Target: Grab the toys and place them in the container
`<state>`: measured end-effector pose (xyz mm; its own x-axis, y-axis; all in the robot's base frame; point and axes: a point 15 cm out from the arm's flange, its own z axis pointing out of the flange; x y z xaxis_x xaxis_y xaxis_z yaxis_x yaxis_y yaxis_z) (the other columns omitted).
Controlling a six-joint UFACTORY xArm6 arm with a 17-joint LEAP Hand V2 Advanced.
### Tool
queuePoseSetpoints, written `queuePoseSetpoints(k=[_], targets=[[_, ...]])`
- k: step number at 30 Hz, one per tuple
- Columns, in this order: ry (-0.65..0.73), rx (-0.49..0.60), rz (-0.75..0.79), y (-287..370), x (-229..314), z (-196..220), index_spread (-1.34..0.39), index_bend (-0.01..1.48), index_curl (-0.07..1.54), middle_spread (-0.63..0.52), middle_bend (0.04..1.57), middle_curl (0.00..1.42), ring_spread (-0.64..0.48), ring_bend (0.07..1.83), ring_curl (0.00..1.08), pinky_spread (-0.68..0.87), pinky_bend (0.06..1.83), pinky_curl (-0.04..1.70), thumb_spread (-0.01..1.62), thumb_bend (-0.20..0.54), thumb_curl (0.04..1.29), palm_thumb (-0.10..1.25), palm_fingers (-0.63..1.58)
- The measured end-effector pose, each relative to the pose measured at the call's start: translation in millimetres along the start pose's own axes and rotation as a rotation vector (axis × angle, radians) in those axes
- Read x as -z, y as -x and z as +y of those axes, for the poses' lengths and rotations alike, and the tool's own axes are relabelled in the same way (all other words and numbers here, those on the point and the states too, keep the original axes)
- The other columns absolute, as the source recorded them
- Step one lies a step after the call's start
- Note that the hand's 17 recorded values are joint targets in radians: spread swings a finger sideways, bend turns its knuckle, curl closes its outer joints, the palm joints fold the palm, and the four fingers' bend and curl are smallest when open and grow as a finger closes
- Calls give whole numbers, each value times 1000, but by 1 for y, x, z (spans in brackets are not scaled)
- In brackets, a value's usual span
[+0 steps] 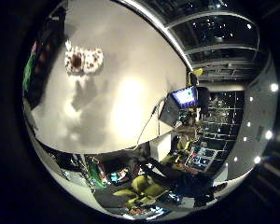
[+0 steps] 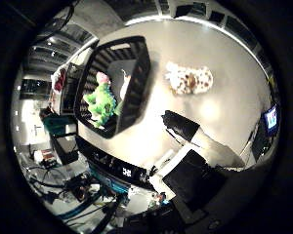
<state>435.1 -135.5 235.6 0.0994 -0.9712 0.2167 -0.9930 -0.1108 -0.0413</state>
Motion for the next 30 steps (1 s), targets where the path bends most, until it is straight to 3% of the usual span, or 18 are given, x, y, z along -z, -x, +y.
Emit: queuePoseSetpoints(k=[11,25,30], targets=[[29,40,-29,4,-66,-13,-419,157,322,-67,323,317,-24,455,204,342,380,311,1004,-25,322,698,283],[2,94,-16,0,-88,-91,-403,164,293,-27,234,317,56,376,200,354,442,301,985,-27,320,695,210],[56,105,-14,-7,-108,-110,-402,157,288,-25,218,318,69,363,206,362,448,298,979,-31,312,668,198]])
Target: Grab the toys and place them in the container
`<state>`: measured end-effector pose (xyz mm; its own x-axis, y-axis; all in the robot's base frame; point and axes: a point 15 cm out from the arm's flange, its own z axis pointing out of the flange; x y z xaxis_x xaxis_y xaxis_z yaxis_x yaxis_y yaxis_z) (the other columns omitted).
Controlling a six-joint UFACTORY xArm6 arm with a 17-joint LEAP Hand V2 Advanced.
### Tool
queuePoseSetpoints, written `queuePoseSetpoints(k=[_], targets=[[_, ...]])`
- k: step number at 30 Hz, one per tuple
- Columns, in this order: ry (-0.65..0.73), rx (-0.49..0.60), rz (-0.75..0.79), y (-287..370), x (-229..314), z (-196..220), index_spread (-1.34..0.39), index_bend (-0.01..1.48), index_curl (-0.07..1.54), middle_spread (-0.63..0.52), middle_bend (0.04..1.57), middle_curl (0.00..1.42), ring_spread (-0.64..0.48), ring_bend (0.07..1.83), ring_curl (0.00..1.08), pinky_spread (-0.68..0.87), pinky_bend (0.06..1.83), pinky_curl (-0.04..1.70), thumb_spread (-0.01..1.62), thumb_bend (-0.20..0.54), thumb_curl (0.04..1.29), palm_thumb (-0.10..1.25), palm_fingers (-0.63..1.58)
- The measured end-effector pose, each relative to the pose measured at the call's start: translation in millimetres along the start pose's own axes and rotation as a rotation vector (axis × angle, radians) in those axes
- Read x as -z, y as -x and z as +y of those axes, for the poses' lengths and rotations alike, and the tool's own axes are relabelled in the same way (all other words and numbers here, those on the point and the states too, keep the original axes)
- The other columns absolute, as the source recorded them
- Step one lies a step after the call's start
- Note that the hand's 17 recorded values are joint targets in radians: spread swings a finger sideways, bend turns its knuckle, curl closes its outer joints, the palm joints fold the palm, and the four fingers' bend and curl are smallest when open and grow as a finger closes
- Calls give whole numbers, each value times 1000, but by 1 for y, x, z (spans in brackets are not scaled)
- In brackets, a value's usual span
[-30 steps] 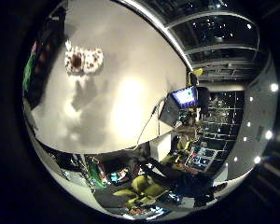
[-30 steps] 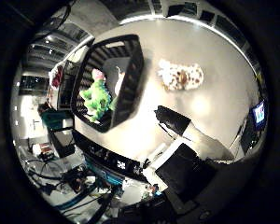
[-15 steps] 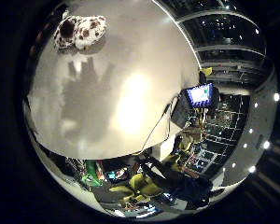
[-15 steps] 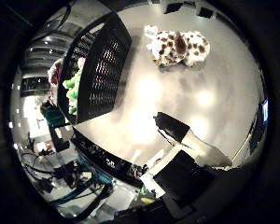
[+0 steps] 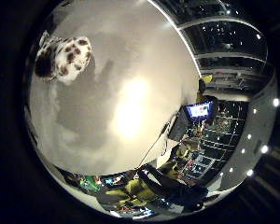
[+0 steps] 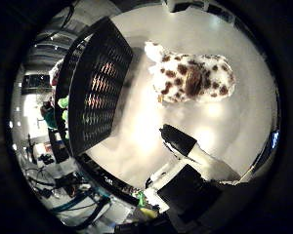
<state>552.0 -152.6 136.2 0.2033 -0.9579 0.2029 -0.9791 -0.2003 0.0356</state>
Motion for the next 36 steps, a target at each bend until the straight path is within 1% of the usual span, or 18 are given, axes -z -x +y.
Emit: queuePoseSetpoints(k=[5,9,12,13,14,15,16,17,18,19,20,21,24,25,28,29,32,36], targets=[[64,4,-9,-5,-31,-7,-399,163,282,-27,223,322,70,368,211,371,444,289,977,-32,302,632,224],[134,26,-12,4,-47,3,-399,163,276,-75,278,337,-4,465,234,347,451,280,972,-31,295,597,388],[152,31,-1,1,-51,8,-415,159,266,-130,320,343,-100,600,249,248,450,259,965,-29,293,587,566],[152,31,-1,1,-51,8,-425,159,257,-174,386,357,-155,700,263,148,492,247,964,-28,292,587,790],[152,31,-1,0,-50,8,-429,161,261,-183,390,361,-166,713,270,126,501,250,964,-28,292,586,794],[147,30,1,-1,-50,7,-442,193,276,-196,461,389,-192,753,292,42,576,277,967,-25,293,590,1022],[142,30,4,-2,-49,6,-453,244,286,-220,552,416,-222,797,299,-94,638,276,963,-19,297,604,1329],[138,31,5,-2,-47,6,-455,358,361,-235,681,477,-253,870,359,-228,724,333,958,-20,300,621,1432],[132,30,8,-4,-43,5,-452,453,416,-242,748,507,-270,931,396,-317,791,369,953,-19,303,636,1390],[125,29,11,-5,-39,4,-439,540,460,-232,827,538,-267,967,417,-351,838,393,952,-21,305,646,1431],[119,28,14,-7,-35,3,-435,562,471,-231,844,544,-268,981,424,-362,851,399,951,-18,306,654,1417],[112,28,16,-8,-31,3,-423,622,498,-222,883,560,-257,1003,435,-349,888,417,948,-18,307,658,1500],[101,11,24,-19,-15,10,-377,786,575,-188,991,602,-236,1097,477,-342,999,471,944,-20,313,685,1440],[102,5,26,-23,-10,13,-342,866,616,-171,1053,624,-222,1174,505,-331,1052,504,940,-23,315,692,1403],[127,-7,17,-27,-7,35,-288,975,677,-135,1165,657,-194,1280,546,-299,1152,572,950,-16,323,733,1313],[132,-11,14,-26,-5,44,-283,984,682,-132,1173,658,-192,1290,550,-296,1161,579,951,-16,324,737,1307],[134,-26,14,-26,9,67,-250,1046,709,-115,1226,666,-181,1335,567,-272,1211,628,968,3,346,837,1256],[108,-42,25,-24,35,90,-218,1103,727,-102,1275,665,-168,1369,579,-246,1243,690,978,-12,364,906,1217]])
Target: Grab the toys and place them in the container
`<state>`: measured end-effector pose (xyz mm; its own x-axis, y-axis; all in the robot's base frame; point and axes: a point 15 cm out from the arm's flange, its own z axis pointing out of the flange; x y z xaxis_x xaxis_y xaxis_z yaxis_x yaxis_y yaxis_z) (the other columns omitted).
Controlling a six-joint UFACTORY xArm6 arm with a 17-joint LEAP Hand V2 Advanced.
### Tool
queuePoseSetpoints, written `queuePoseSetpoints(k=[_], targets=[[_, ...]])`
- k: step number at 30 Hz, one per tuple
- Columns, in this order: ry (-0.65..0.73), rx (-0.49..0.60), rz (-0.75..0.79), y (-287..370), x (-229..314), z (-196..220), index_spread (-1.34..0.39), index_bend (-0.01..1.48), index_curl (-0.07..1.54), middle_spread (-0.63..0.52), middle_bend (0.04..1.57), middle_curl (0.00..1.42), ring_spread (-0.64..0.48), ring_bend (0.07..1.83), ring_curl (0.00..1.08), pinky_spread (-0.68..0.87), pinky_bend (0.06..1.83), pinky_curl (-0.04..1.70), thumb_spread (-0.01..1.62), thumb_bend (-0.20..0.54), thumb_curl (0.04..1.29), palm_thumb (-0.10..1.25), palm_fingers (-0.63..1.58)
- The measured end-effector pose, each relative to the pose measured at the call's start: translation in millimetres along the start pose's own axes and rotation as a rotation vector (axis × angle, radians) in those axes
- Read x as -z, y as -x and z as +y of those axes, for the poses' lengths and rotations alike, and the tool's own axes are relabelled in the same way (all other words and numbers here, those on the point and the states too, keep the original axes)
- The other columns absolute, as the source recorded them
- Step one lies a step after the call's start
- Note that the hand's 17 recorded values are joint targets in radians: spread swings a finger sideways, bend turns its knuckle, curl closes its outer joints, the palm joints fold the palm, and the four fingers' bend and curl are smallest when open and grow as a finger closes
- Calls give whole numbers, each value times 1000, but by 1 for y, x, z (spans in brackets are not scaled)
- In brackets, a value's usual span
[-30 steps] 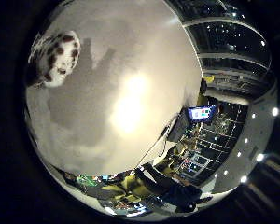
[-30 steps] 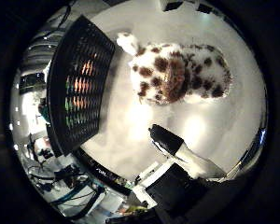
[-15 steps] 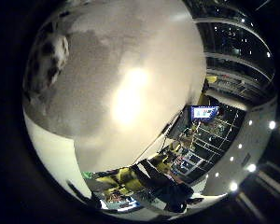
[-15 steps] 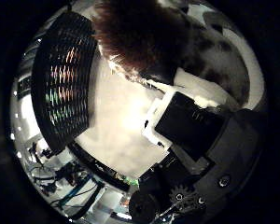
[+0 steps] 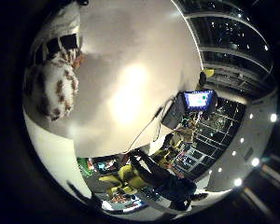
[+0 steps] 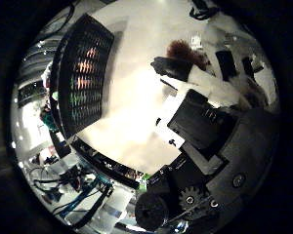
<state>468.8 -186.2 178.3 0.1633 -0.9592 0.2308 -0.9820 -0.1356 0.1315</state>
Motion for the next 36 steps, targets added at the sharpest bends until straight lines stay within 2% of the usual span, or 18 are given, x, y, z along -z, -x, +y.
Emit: queuePoseSetpoints(k=[9,14,17,21,24,25,26,28,30,34,36], targets=[[-134,-40,63,-1,88,51,-184,1163,721,-92,1316,646,-163,1401,586,-214,1217,793,990,-20,377,933,1194],[-154,16,71,35,127,62,-177,1178,711,-90,1326,634,-163,1404,585,-213,1198,844,992,-21,383,928,1192],[-145,24,61,52,124,65,-181,1174,705,-90,1332,631,-163,1409,586,-219,1188,862,994,-24,384,919,1185],[-124,12,48,61,106,73,-236,1018,662,-123,1261,595,-200,1325,549,-299,1110,804,1022,-37,361,817,1096],[-101,11,38,65,85,80,-300,793,617,-159,1164,558,-232,1261,518,-412,1021,736,1042,-30,346,770,992],[-96,4,35,63,78,83,-338,674,591,-184,1109,540,-250,1250,512,-454,1010,722,1046,-31,339,747,861],[-93,-12,33,57,71,86,-344,658,591,-188,1105,540,-253,1244,510,-462,1012,718,1047,-29,338,745,861],[-87,-43,32,44,60,92,-421,490,538,-234,1013,514,-275,1191,483,-508,1013,686,1045,-27,330,724,704],[-82,-82,29,27,49,97,-452,469,527,-248,933,488,-274,1146,464,-498,995,674,1049,-24,325,718,615],[-77,-157,20,-4,26,105,-492,465,519,-261,849,459,-282,1096,425,-437,909,626,1049,-22,321,719,601],[-60,-198,11,-20,10,113,-488,457,524,-238,756,429,-257,1052,413,-290,812,622,1047,-23,321,718,380]])
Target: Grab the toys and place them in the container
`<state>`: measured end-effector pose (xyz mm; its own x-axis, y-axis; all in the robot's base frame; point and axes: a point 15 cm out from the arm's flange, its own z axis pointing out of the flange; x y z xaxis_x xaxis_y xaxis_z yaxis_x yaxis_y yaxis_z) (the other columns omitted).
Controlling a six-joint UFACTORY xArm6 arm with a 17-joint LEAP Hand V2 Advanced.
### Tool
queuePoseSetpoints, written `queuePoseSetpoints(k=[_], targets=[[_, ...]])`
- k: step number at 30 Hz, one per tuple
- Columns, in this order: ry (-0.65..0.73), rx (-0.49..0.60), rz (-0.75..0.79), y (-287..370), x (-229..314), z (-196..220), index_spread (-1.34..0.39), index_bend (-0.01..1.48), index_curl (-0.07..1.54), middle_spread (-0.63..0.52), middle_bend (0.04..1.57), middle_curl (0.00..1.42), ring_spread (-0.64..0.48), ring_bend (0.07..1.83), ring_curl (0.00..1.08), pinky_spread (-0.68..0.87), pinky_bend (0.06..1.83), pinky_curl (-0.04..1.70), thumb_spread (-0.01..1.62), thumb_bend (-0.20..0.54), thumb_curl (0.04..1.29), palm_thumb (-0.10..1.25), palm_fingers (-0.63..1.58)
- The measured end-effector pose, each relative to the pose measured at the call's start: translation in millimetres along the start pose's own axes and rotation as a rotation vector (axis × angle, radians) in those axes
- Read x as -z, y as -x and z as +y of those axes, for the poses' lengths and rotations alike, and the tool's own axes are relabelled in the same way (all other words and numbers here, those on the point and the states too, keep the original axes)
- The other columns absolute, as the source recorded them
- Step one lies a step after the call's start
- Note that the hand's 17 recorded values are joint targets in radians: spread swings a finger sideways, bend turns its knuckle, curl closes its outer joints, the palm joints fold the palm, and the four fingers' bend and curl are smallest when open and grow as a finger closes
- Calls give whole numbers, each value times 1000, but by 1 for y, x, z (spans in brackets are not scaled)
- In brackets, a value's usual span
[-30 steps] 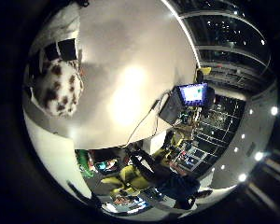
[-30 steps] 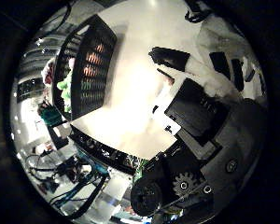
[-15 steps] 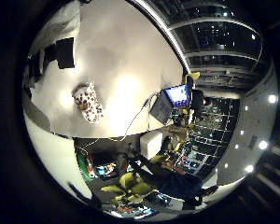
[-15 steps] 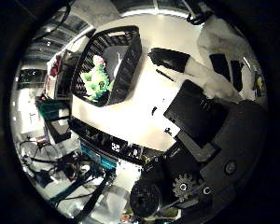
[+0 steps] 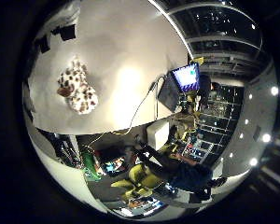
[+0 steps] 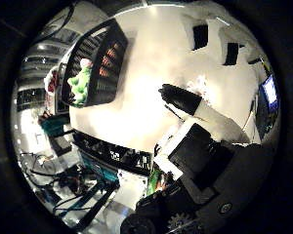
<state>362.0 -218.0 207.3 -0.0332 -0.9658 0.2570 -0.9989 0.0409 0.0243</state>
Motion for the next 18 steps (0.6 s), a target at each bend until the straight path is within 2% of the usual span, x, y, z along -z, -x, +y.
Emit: queuePoseSetpoints(k=[2,9,14,18], targets=[[18,-29,-9,-12,-17,4,-478,407,493,-208,710,407,-214,972,374,-127,734,585,1040,-25,320,708,238],[21,-66,-34,-36,-57,4,-467,288,418,-143,610,359,-109,790,283,244,618,487,1019,-32,304,625,170],[56,-61,-62,-29,-88,5,-446,191,383,-114,523,330,-66,737,249,341,577,434,1000,-31,296,572,201],[94,-68,-92,-24,-109,7,-434,168,361,-107,490,321,-49,716,235,367,560,405,995,-29,296,563,223]])
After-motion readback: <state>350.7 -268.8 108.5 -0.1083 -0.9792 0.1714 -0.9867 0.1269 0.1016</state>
